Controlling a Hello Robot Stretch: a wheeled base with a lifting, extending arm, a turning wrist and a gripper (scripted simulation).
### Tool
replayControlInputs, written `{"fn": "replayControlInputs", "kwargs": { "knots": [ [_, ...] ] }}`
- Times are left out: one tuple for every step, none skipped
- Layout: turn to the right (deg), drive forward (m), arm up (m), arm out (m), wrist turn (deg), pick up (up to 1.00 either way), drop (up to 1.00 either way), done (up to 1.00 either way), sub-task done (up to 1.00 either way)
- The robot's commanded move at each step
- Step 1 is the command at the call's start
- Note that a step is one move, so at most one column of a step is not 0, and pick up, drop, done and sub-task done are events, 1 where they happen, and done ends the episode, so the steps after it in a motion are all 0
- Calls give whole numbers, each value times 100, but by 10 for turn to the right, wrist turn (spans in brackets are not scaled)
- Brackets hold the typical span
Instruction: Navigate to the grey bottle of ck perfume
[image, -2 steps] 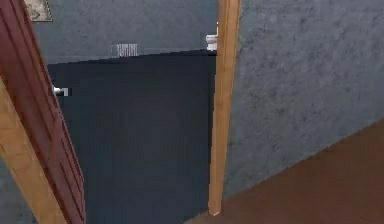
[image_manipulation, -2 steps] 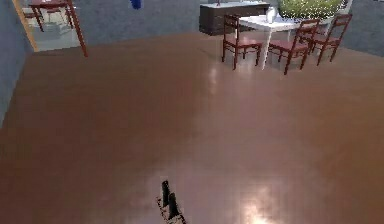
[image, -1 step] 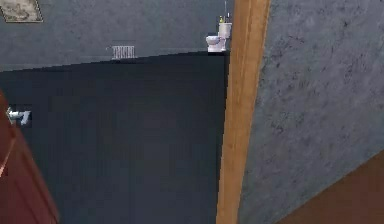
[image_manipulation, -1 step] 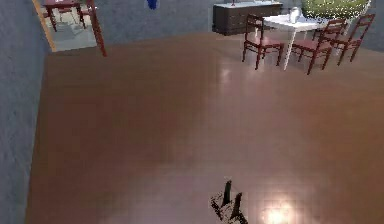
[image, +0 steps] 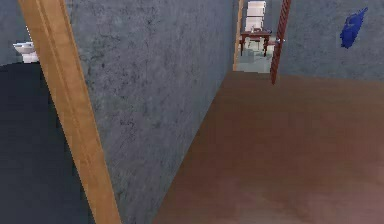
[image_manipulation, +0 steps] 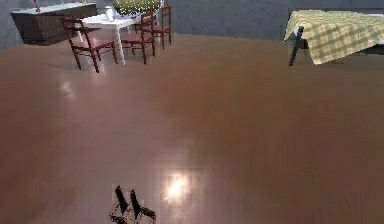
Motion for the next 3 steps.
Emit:
{"fn": "replayControlInputs", "kwargs": {
  "knots": [
    [120, 0, 0, 0, 0, 0, 0, 0, 0],
    [30, 0, 0, 0, 0, 0, 0, 0, 0],
    [0, 100, 0, 0, 0, 0, 0, 0, 0]
  ]
}}
